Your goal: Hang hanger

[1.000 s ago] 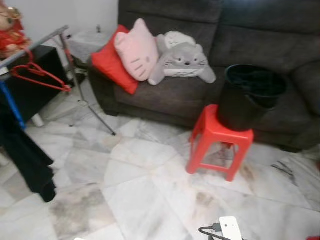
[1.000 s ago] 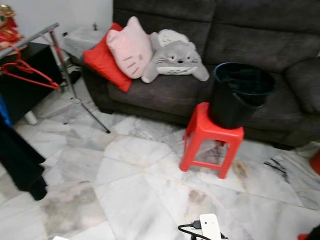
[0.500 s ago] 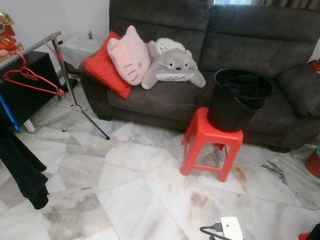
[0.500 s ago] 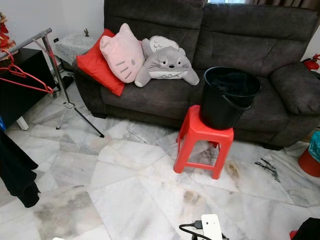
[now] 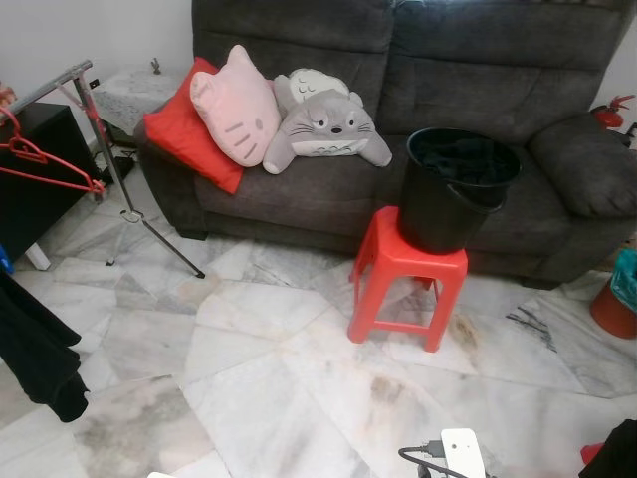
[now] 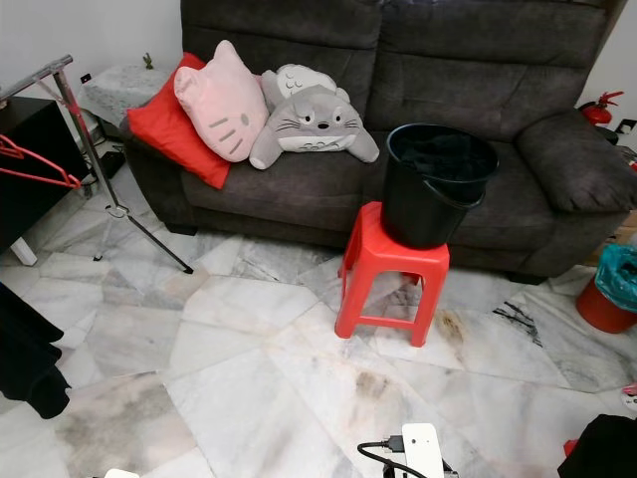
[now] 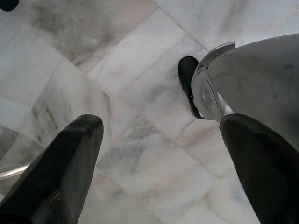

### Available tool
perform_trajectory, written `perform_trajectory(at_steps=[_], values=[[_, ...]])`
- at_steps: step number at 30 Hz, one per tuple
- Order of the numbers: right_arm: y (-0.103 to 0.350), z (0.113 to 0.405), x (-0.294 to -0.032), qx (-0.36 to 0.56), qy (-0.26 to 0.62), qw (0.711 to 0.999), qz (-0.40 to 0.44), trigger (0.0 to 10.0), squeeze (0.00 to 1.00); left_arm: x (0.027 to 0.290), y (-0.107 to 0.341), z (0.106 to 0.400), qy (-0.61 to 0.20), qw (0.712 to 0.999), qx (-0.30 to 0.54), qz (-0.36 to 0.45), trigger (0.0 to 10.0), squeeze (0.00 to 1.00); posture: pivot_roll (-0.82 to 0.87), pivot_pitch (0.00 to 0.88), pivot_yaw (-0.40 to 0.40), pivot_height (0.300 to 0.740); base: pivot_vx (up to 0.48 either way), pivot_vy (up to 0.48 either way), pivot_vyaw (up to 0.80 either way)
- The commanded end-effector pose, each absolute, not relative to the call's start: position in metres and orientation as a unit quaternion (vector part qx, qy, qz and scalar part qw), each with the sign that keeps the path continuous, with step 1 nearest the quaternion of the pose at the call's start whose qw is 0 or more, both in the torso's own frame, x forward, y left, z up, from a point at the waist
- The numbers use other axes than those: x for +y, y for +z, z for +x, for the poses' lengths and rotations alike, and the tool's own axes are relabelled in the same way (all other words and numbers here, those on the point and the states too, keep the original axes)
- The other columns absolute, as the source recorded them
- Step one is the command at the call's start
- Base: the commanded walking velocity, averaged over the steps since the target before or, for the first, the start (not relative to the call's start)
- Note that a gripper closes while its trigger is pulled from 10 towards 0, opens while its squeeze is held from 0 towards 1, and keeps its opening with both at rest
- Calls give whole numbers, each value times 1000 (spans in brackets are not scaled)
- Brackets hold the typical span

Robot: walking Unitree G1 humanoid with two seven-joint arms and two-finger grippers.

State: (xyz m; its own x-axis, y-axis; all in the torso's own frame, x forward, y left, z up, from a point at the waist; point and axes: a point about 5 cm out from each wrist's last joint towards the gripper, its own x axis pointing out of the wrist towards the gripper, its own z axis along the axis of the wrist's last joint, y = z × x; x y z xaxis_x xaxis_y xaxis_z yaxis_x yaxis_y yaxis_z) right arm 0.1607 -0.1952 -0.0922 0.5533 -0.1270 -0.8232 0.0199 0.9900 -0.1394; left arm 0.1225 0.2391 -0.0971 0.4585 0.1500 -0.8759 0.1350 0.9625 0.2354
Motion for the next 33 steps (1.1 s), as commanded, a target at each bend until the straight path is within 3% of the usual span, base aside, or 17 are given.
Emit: perform_trajectory(at_steps=[1, 6, 24, 33], values=[[-92, 160, -199, 472, -55, 878, -53, 10000, 0, 240, -98, 119, 5, 839, 527, 137, 10000, 0, -19, 0, -60, 740, 0, 0, -675], [-92, 160, -199, 472, -54, 878, -55, 10000, 0, 240, -98, 118, 5, 839, 527, 138, 10000, 0, -16, 0, -60, 740, 151, 0, -643], [-92, 158, -201, 473, -54, 877, -61, 10000, 0, 240, -99, 118, 2, 838, 528, 139, 10000, 0, -13, 0, -59, 740, 284, 0, 0], [-93, 157, -200, 478, -53, 875, -63, 10000, 0, 240, -99, 117, 0, 837, 529, 142, 10000, 0, -13, 0, -57, 740, 298, 0, -630]])
